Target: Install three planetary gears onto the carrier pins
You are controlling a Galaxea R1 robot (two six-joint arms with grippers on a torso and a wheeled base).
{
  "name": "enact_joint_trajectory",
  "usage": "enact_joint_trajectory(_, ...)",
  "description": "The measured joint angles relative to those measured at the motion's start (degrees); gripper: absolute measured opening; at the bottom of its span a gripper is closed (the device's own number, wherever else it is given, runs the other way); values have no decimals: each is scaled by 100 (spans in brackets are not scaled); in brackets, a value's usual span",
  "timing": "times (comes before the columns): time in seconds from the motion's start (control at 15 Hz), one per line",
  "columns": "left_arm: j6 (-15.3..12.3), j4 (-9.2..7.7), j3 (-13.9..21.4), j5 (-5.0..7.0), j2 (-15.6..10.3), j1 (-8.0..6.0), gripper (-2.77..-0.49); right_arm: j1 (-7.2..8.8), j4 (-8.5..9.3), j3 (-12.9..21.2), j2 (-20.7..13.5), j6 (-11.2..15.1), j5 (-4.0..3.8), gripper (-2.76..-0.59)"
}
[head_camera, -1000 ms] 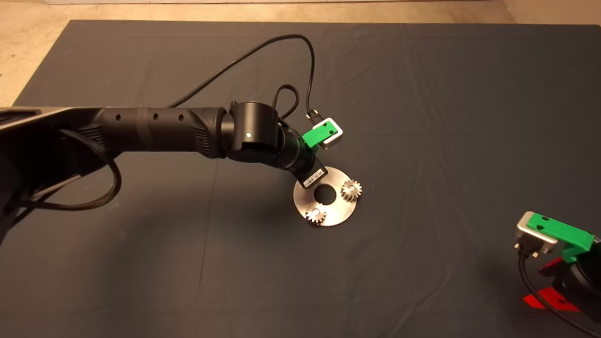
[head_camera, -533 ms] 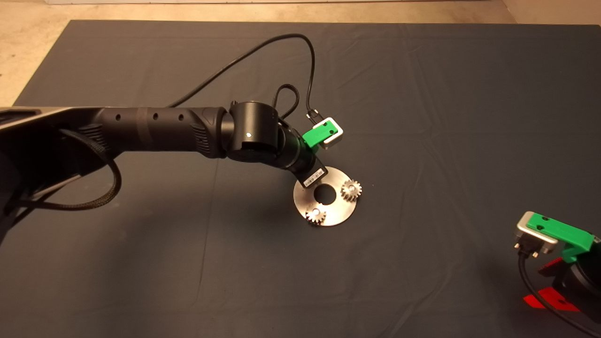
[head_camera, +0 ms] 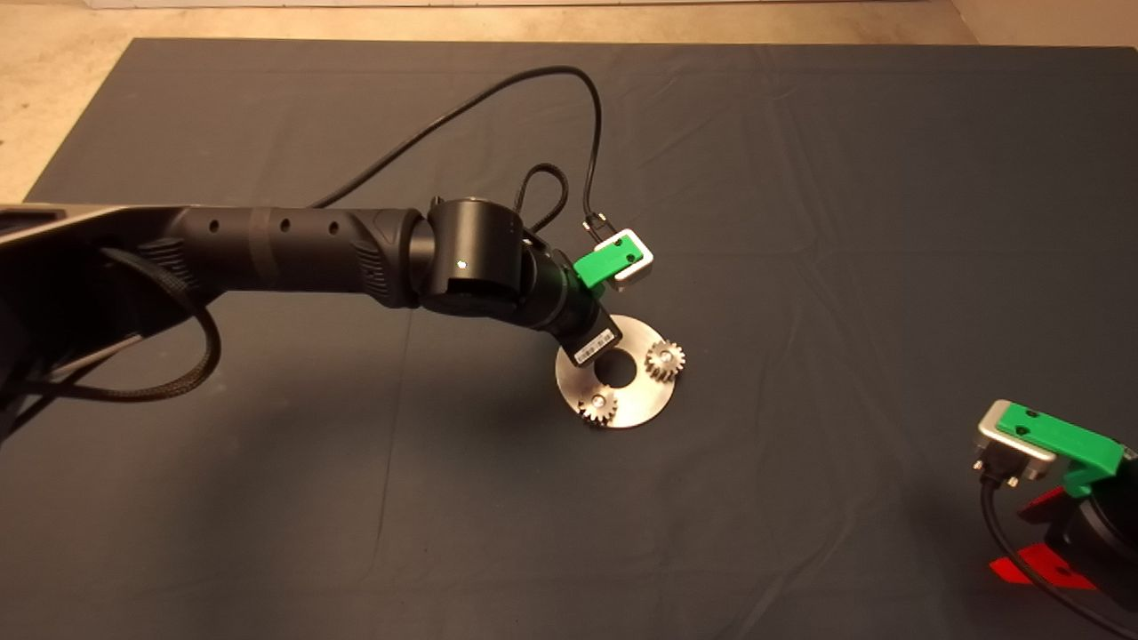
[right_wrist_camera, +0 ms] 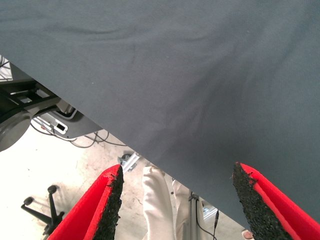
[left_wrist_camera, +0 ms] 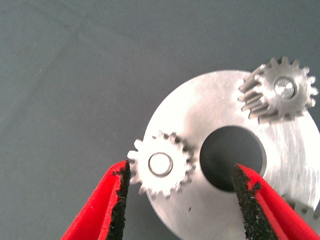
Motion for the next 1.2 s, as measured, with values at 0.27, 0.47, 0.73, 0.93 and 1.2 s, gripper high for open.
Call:
enact_joint_trajectory(0.27,-171,0,424,18,-404,-2,-166,-2,2,0,81,0,183,-175)
enact_joint_trajectory(0.47,-319,2,717,261,-622,-2,-160,-2,7,0,276,6,257,-175)
enact_joint_trajectory(0.73,-521,-2,1384,1073,-819,-206,-139,123,7,0,735,243,391,-175)
enact_joint_trajectory(0.93,-913,6,1778,1207,-1200,-525,-135,466,9,-4,1263,578,538,-175)
enact_joint_trajectory(1.2,-1397,-5,2300,1473,-1214,-514,-135,554,11,-17,1555,760,710,-175)
